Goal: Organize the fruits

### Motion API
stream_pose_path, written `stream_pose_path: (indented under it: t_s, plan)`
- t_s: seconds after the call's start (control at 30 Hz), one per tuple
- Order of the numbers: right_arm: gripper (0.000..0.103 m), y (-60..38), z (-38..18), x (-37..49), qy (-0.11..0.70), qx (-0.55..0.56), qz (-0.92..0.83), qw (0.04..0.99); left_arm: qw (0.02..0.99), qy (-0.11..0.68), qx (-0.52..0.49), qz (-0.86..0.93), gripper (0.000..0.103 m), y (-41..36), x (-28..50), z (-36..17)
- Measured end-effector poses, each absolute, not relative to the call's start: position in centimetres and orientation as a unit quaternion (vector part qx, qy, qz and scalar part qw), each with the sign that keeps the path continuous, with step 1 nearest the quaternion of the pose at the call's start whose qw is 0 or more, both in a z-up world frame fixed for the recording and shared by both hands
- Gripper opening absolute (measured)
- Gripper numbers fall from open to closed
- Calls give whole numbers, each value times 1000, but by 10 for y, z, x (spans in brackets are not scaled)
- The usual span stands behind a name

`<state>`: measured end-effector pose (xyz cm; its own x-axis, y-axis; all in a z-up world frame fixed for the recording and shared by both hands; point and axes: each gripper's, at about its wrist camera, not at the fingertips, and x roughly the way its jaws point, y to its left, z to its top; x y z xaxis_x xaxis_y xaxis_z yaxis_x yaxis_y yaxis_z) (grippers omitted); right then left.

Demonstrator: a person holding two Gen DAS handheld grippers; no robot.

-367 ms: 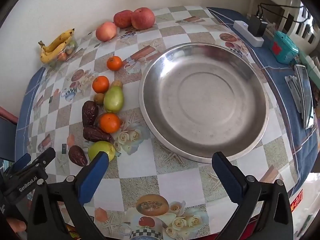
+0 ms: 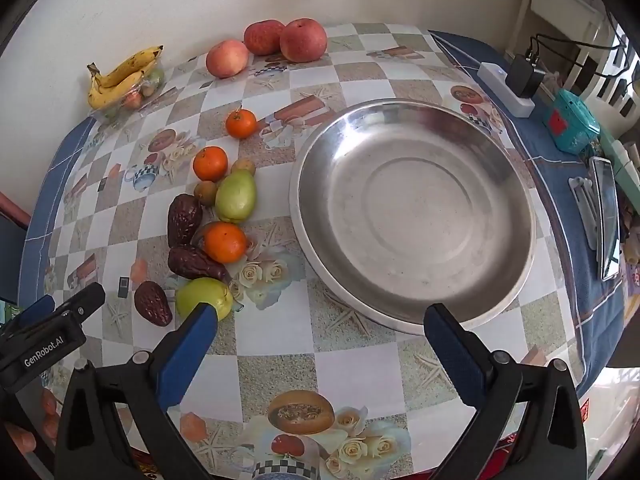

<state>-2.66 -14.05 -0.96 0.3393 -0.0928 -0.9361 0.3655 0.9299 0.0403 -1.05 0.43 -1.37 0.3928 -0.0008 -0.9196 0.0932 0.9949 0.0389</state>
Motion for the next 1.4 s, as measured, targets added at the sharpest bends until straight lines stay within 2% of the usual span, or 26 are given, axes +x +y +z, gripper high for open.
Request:
stream_pose_path:
  t_s: [0.17, 1.4]
  plan:
    - [103, -195, -8, -53, 558, 127, -138, 809, 829, 558, 36, -25, 103, 3, -10, -11]
    - [103, -197, -12, -57, 562, 130, -135, 806, 821, 569, 31, -35, 103, 10, -1, -7]
